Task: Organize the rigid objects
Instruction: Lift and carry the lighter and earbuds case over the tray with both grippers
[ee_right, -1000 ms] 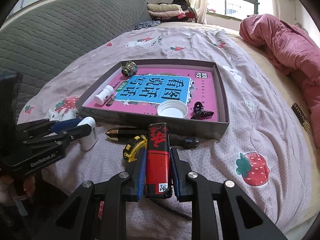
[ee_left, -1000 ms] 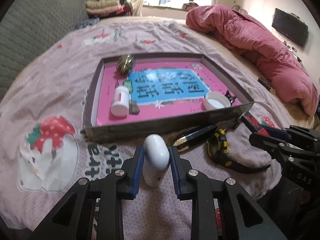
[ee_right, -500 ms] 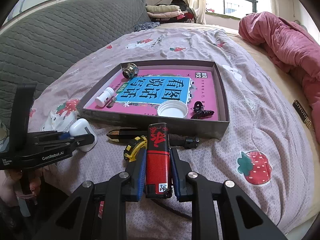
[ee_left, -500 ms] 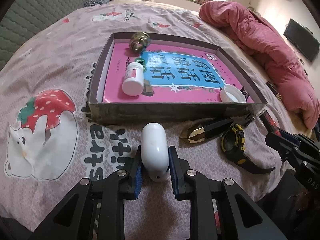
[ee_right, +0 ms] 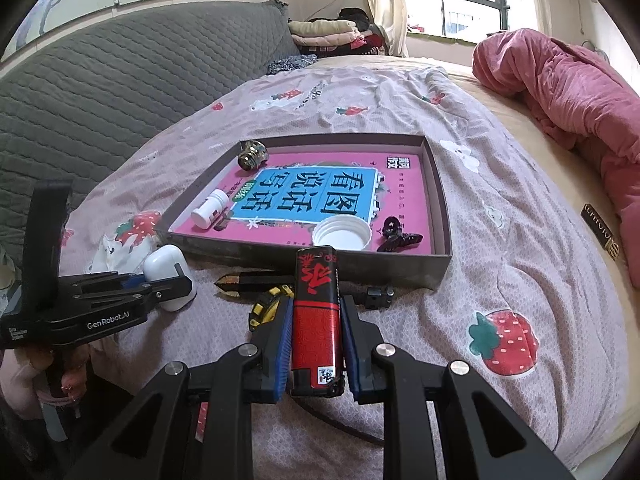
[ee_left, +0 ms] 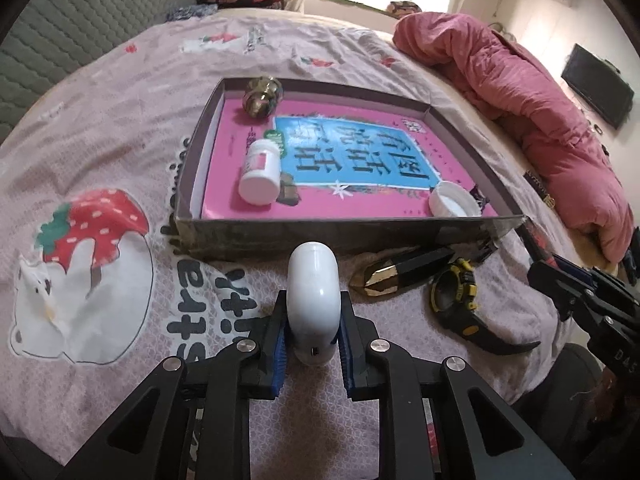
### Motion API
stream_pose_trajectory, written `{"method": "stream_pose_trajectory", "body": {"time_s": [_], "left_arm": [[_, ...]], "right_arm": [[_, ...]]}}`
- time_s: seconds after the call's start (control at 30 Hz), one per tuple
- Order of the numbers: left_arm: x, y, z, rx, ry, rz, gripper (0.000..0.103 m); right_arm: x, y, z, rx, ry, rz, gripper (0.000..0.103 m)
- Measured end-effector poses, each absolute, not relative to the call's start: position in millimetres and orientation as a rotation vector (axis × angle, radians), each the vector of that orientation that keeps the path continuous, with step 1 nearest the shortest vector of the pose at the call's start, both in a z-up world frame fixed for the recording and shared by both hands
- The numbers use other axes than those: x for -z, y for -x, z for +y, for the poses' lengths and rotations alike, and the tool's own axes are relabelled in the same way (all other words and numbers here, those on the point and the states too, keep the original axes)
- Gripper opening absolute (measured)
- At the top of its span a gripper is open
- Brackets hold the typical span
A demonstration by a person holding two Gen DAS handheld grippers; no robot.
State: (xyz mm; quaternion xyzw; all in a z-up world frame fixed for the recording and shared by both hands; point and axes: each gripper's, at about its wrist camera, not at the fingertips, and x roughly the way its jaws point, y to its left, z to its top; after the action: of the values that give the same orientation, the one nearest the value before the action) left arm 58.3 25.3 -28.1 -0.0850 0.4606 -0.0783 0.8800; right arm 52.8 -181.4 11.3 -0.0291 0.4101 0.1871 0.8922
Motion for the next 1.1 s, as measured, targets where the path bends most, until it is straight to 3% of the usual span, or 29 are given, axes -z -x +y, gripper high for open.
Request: {"method": "stream_pose_trajectory", "body": {"time_s": [1.1], "left_arm": [[-18,-70,11,0.159,0.175,0.819,0.022]], "right_arm": [[-34,-56,-171,-0.395,0.049,0.730,0.023]]}}
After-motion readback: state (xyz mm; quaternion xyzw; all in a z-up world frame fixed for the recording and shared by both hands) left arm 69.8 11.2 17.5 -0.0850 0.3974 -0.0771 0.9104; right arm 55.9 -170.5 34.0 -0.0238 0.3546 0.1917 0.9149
